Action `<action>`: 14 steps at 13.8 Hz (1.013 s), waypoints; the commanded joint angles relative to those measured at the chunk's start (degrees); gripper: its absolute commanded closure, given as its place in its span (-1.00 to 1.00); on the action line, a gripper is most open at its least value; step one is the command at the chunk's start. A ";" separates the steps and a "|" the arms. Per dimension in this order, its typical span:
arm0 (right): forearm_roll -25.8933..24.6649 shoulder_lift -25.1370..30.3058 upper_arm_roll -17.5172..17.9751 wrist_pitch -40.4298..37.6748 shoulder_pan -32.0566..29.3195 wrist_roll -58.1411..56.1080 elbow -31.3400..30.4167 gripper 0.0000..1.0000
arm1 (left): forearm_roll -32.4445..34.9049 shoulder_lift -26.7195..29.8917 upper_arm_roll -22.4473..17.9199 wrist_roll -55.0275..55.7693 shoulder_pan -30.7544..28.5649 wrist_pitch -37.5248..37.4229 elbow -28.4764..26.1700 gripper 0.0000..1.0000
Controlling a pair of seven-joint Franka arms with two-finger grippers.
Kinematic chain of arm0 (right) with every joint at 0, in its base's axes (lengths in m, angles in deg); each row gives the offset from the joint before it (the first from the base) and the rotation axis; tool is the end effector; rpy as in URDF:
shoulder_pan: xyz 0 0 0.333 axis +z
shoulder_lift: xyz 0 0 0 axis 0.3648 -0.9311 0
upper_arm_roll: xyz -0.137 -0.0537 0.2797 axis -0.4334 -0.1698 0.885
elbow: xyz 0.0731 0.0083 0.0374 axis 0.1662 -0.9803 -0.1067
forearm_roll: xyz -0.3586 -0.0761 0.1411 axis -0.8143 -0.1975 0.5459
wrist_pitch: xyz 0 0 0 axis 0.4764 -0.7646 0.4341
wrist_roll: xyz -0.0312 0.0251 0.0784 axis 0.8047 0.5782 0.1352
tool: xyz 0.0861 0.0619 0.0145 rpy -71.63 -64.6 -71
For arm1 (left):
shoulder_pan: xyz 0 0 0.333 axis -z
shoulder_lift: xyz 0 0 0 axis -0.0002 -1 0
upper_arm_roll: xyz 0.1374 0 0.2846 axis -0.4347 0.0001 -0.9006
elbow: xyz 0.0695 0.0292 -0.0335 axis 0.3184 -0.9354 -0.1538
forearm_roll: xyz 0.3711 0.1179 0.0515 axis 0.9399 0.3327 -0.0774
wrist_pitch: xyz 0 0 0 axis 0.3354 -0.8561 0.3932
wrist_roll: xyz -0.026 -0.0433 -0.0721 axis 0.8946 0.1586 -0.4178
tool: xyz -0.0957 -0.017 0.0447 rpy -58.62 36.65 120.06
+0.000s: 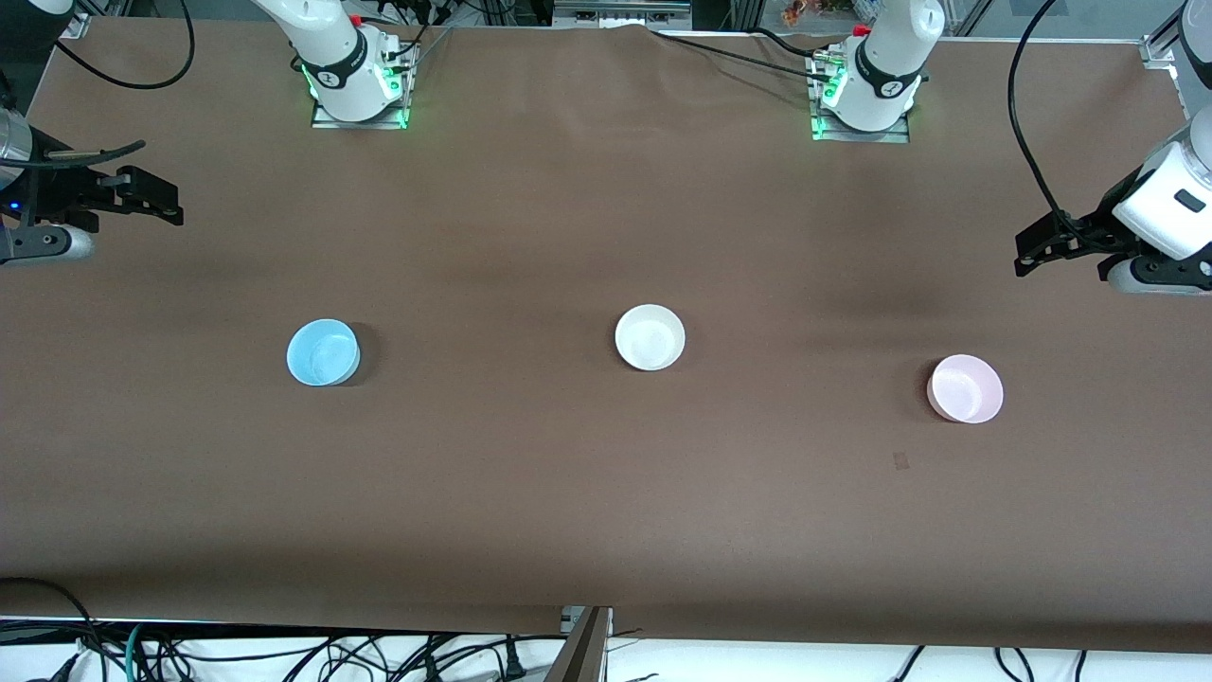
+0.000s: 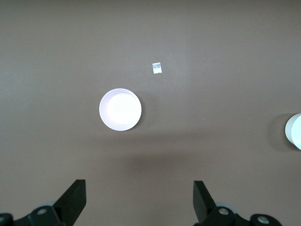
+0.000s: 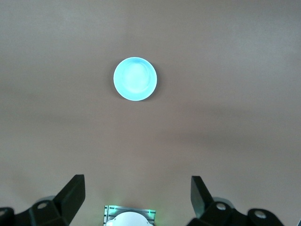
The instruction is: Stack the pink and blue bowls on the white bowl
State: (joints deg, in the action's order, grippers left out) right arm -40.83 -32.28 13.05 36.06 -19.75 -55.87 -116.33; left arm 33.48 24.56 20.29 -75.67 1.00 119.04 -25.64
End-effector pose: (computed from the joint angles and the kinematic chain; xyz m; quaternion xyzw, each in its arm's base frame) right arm 0.5626 0.0096 0.5957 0.9947 0.0603 -0.0817 0.0173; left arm 0.5680 -0.0034 0.5748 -0.9998 0.0161 0.0018 0.0120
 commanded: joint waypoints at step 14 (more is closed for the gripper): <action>0.99 0.41 -0.06 0.11 -0.06 -0.18 -0.01 -0.99 | -1.29 -1.79 -0.71 -1.55 0.39 -1.49 2.94 -1.00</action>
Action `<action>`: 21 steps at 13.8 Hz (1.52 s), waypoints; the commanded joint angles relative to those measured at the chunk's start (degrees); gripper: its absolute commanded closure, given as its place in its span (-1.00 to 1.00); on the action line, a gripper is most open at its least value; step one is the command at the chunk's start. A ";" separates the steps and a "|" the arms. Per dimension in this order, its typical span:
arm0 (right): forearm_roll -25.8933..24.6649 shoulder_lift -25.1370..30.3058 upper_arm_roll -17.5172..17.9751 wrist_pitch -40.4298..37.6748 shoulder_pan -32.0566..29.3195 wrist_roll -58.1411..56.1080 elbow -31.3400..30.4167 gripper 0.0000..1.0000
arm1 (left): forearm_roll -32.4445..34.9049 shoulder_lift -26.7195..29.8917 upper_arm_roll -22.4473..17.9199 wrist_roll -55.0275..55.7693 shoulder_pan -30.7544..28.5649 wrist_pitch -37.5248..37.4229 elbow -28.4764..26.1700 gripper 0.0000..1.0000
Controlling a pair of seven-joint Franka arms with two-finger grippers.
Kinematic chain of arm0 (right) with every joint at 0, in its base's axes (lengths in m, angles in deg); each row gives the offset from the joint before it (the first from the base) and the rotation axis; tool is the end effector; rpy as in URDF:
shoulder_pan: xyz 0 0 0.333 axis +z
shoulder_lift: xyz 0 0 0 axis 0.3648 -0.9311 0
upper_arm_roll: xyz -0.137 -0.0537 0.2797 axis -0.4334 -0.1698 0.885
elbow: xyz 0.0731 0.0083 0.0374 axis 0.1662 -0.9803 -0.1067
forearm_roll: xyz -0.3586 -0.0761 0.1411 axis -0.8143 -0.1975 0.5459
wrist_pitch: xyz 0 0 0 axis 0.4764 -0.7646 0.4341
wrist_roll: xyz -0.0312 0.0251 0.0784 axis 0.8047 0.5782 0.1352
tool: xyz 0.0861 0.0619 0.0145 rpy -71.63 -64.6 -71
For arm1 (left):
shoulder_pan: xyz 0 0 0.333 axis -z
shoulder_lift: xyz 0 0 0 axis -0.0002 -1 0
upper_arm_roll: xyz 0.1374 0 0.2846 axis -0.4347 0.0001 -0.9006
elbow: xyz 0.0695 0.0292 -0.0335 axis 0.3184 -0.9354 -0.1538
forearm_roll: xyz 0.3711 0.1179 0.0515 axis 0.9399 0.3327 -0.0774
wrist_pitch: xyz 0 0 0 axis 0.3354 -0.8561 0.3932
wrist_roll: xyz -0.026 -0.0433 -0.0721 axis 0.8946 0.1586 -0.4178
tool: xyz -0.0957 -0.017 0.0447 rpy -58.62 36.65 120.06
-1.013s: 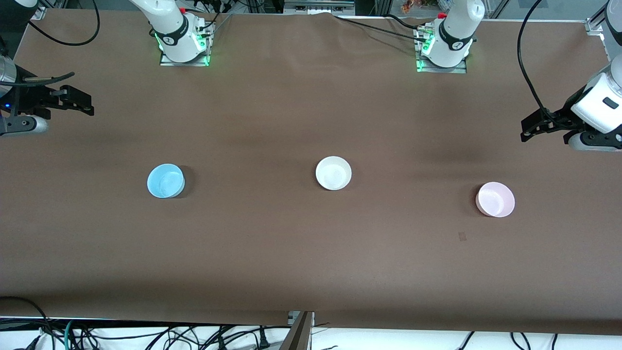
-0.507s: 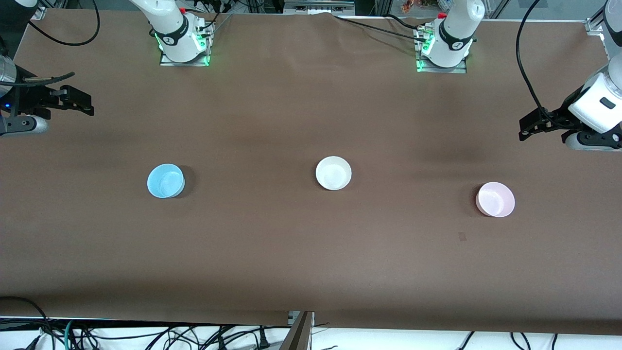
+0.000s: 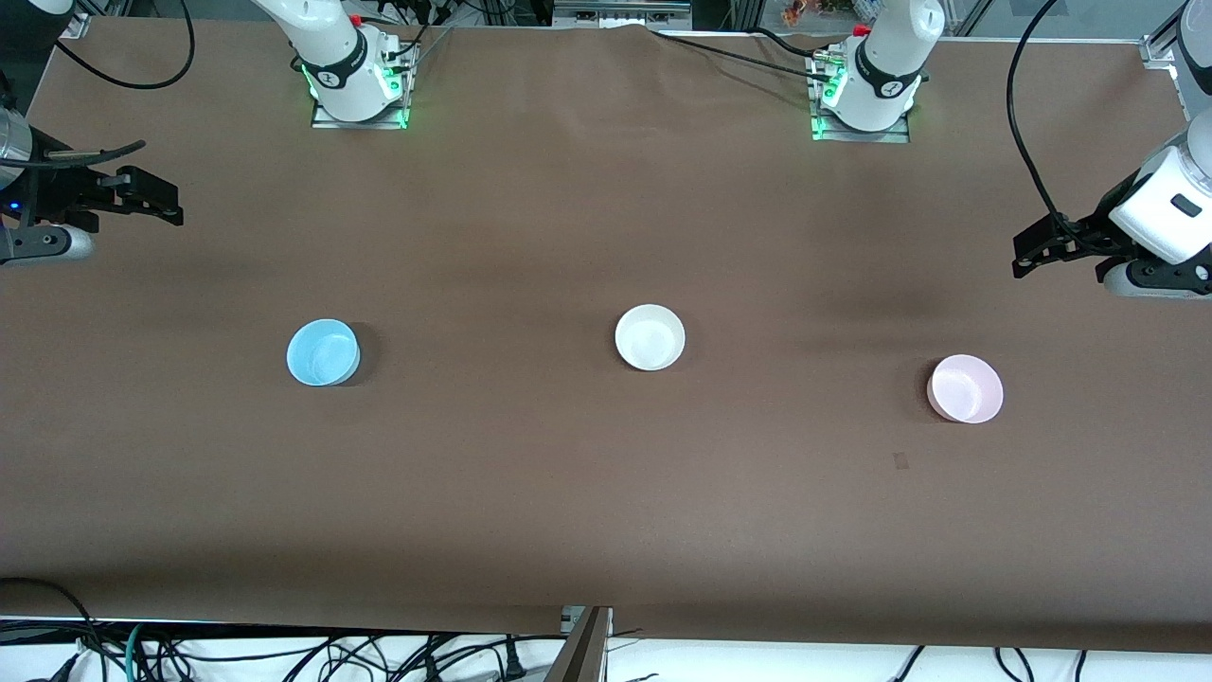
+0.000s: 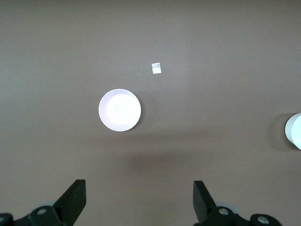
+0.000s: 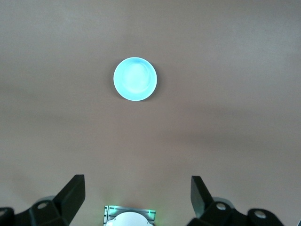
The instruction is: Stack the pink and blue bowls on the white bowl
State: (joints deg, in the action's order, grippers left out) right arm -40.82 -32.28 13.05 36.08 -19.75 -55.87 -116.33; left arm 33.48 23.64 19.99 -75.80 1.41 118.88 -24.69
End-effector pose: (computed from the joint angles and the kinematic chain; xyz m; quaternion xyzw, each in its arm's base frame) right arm 0.5626 0.0096 0.5957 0.9947 0.0603 -0.0815 0.0172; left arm 0.5728 -0.0047 0.5733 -0.9998 0.0182 0.0029 0.0122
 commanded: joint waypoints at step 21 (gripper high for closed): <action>0.98 0.41 -0.15 0.17 -0.15 -0.18 -0.01 -0.99 | -1.03 -5.24 -1.11 -1.41 -1.49 -1.24 3.55 -1.00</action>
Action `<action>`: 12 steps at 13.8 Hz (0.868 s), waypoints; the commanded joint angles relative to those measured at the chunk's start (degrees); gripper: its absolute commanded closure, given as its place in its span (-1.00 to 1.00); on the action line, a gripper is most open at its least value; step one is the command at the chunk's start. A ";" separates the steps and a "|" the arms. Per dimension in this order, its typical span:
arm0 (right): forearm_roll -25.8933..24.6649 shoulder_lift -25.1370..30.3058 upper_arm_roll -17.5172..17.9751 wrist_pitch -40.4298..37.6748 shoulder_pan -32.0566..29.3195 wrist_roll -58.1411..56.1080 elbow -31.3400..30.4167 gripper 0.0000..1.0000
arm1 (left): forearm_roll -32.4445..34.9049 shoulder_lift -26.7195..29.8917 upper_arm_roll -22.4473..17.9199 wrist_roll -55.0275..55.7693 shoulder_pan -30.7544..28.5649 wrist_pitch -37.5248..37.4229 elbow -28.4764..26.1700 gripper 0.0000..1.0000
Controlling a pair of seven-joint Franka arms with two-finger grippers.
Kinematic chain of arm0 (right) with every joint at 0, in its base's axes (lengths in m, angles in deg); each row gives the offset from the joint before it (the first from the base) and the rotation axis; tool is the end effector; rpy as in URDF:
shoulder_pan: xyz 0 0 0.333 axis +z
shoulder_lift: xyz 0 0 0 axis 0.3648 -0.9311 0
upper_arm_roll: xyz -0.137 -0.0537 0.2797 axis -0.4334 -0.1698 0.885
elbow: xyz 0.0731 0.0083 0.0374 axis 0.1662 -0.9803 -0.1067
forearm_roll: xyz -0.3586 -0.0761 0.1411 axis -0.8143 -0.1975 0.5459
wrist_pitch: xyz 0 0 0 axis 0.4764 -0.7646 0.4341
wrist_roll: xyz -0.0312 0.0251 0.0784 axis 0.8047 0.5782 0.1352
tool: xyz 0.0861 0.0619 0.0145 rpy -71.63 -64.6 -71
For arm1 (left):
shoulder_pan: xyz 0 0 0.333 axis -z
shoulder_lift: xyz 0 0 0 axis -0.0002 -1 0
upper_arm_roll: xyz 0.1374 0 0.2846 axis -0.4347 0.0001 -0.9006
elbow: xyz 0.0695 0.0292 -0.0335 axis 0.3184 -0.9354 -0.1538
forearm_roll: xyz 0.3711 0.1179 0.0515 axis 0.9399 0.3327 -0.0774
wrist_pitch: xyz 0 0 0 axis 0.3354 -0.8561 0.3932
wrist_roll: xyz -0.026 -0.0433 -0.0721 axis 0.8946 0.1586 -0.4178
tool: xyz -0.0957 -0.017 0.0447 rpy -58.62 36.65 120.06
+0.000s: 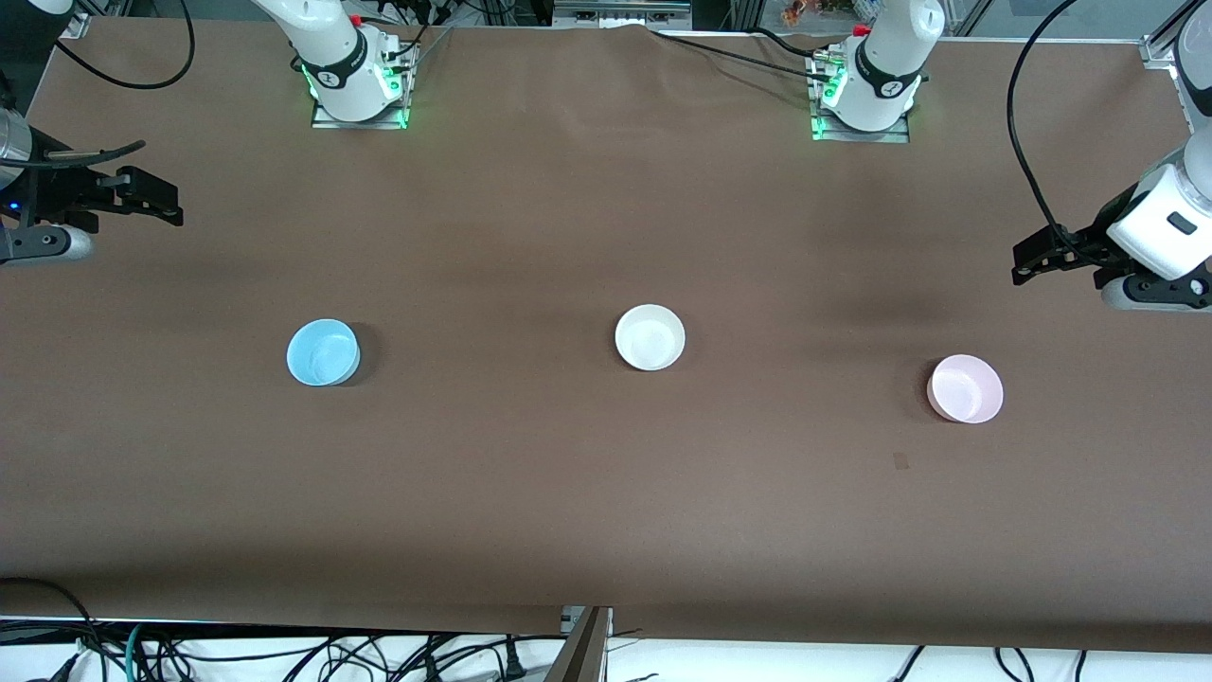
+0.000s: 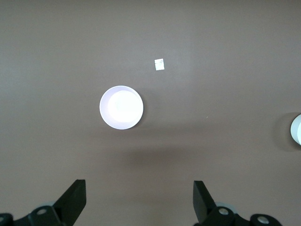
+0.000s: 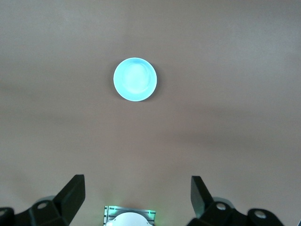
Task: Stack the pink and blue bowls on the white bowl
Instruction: 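Reach the left gripper down and grasp the pink bowl rim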
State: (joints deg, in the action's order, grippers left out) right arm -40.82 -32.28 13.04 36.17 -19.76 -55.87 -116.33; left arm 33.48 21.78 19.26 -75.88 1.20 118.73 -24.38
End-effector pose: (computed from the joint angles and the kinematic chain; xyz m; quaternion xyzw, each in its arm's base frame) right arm 0.5628 0.0094 0.5958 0.9948 0.0601 -0.0807 0.0172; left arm 0.5804 0.0045 0.5569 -0.9997 0.0108 0.0179 0.0126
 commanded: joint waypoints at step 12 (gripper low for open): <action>1.16 0.06 -0.14 0.52 -0.31 -0.27 0.17 -0.99 | 1.25 -28.79 -0.38 -32.19 -8.24 14.55 10.90 -1.00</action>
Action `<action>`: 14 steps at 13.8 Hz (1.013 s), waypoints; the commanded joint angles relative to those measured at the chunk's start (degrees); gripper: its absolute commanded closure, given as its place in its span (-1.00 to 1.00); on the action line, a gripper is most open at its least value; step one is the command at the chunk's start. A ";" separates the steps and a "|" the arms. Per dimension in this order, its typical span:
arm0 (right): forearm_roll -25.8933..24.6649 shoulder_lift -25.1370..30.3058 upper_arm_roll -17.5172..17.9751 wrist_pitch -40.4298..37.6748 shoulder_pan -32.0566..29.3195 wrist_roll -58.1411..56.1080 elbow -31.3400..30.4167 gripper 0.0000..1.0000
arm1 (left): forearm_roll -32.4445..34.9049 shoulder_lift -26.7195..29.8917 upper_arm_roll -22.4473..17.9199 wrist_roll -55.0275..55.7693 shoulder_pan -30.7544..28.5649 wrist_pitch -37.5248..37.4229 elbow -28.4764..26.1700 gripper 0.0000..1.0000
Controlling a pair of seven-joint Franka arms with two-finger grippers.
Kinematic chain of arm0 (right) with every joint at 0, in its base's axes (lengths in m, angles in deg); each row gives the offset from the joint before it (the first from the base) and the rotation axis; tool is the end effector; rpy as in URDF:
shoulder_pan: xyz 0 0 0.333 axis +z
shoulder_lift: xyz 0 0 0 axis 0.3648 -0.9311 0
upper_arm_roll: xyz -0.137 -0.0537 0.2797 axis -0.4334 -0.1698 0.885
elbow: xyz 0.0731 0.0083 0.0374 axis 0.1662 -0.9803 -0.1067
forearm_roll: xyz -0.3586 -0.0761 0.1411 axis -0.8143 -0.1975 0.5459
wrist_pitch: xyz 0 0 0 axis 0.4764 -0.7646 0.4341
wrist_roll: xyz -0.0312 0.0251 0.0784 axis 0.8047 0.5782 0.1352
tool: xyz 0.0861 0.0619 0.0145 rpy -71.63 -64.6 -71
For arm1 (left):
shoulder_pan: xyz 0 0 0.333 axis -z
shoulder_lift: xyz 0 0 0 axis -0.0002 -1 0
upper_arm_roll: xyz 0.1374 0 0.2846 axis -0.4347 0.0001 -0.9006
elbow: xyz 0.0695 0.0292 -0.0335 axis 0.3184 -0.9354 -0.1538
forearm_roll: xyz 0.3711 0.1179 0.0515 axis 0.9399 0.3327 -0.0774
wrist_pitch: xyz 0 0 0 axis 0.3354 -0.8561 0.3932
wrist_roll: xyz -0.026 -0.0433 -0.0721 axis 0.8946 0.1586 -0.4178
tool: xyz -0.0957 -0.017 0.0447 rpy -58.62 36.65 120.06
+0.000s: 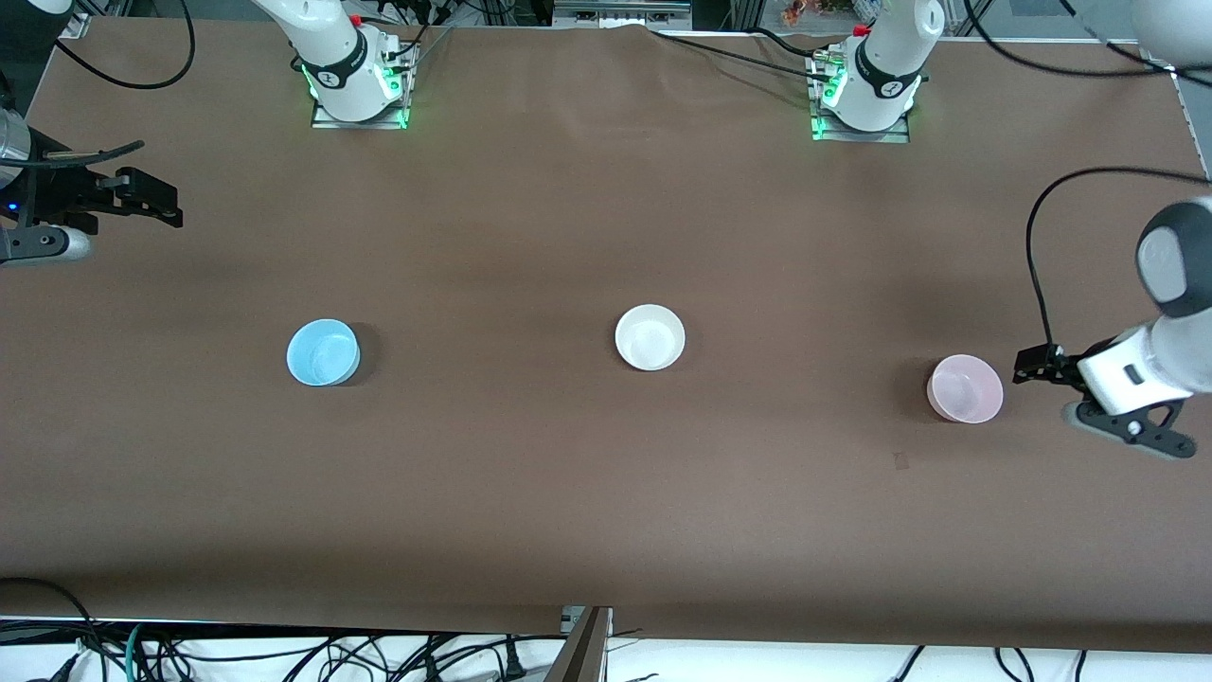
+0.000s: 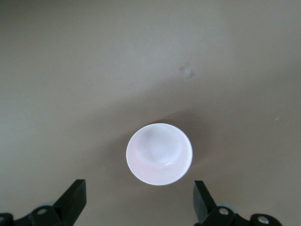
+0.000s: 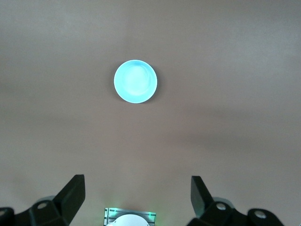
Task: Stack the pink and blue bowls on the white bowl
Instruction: 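Reach the left gripper down and grasp the pink bowl rim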
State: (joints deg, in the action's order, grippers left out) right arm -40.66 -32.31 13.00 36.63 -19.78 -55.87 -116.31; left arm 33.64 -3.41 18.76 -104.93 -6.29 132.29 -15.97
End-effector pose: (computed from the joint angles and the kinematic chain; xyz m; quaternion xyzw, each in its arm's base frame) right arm 0.5639 0.0092 0.5962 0.9951 0.0598 -0.0767 0.0160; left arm 0.6795 0.0968 0.3645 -0.9788 0.1984 0.0500 0.0045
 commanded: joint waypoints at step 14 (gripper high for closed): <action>0.56 -0.36 -0.19 2.17 -0.12 -0.44 0.59 -0.99 | 2.24 -12.75 0.91 -16.06 -4.54 12.86 -3.65 -0.62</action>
State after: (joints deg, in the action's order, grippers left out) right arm -40.66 -32.57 12.99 37.90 -19.78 -55.87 -116.30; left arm 36.06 -16.75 18.98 -119.39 -10.52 144.57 -18.95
